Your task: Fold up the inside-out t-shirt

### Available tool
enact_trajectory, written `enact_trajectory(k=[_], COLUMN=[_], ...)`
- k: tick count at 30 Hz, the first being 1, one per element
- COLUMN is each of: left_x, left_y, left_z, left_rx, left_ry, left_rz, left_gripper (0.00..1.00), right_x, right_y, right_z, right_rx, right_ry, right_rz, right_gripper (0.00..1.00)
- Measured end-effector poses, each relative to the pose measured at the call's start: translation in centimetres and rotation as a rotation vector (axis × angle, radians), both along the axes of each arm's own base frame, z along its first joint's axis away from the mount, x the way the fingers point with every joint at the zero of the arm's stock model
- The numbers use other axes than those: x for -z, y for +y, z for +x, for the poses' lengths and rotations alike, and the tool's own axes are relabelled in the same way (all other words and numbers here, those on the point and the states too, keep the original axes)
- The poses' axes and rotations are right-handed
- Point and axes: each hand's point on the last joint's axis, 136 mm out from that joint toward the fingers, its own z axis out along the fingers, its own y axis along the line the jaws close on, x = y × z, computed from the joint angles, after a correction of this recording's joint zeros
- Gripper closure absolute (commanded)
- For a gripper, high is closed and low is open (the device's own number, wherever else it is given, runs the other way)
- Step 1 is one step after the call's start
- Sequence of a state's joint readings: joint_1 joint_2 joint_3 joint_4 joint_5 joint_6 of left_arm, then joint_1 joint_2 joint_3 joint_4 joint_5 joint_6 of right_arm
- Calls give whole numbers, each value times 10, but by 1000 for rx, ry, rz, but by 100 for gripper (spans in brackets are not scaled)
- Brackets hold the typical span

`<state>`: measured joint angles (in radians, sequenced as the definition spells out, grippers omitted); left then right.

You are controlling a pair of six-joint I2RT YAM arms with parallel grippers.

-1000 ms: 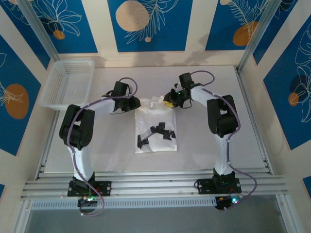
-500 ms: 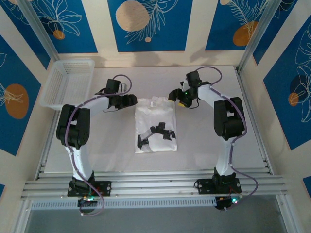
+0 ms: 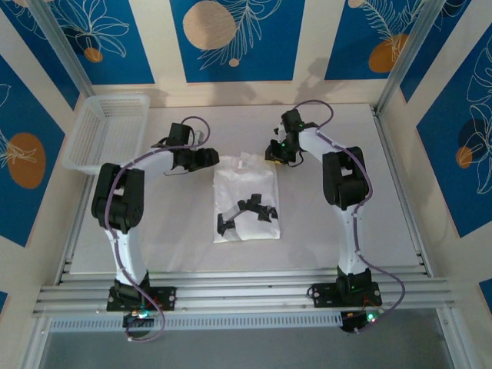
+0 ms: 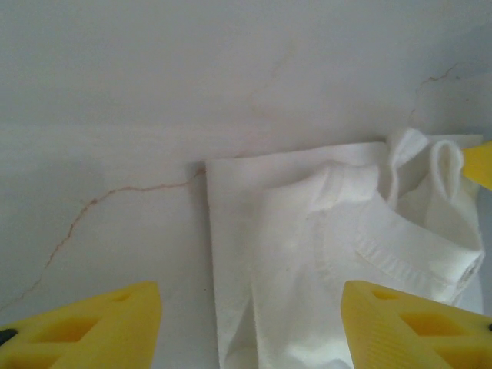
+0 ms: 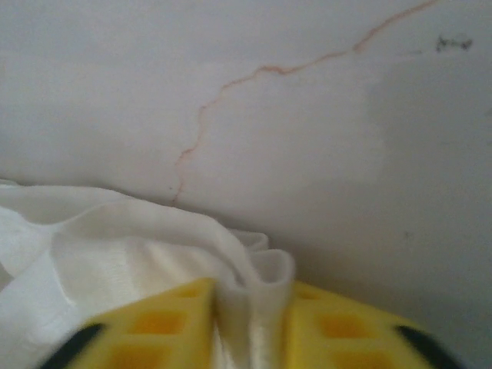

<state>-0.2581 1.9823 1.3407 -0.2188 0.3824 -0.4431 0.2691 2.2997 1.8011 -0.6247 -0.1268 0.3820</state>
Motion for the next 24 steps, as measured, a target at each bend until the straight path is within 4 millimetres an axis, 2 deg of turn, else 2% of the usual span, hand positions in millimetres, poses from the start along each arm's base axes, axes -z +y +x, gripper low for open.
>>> enact_trajectory(k=[2,6,12,16,18,20,24], left_x=[6,9,10,26,32,30,35], left_y=[-1,-7,-27,-35,-36,-37,-38], left_z=[1,12,27,31,31,36,39], left_rx=[-5,-12,8,14,21,26,32], left_ry=[23,45,30,48,53,31,20], left_rz=[-2,19,50,74,83,101,149], left_gripper=[37,36,38,41,43,48,61], right_x=[1,0,0,0,0,-1,-1], right_y=[0,0,-1,0,0,1,2], right_z=[-1,-2,-5,-6,-7,-7,-8], right_rx=[2,4,4,2,1,0,-3], right_ry=[9,17,31,37,39,40,45], right_rz=[2,1,-2,0,3,6,12], right_gripper=[100,100,100,100,100,100,100])
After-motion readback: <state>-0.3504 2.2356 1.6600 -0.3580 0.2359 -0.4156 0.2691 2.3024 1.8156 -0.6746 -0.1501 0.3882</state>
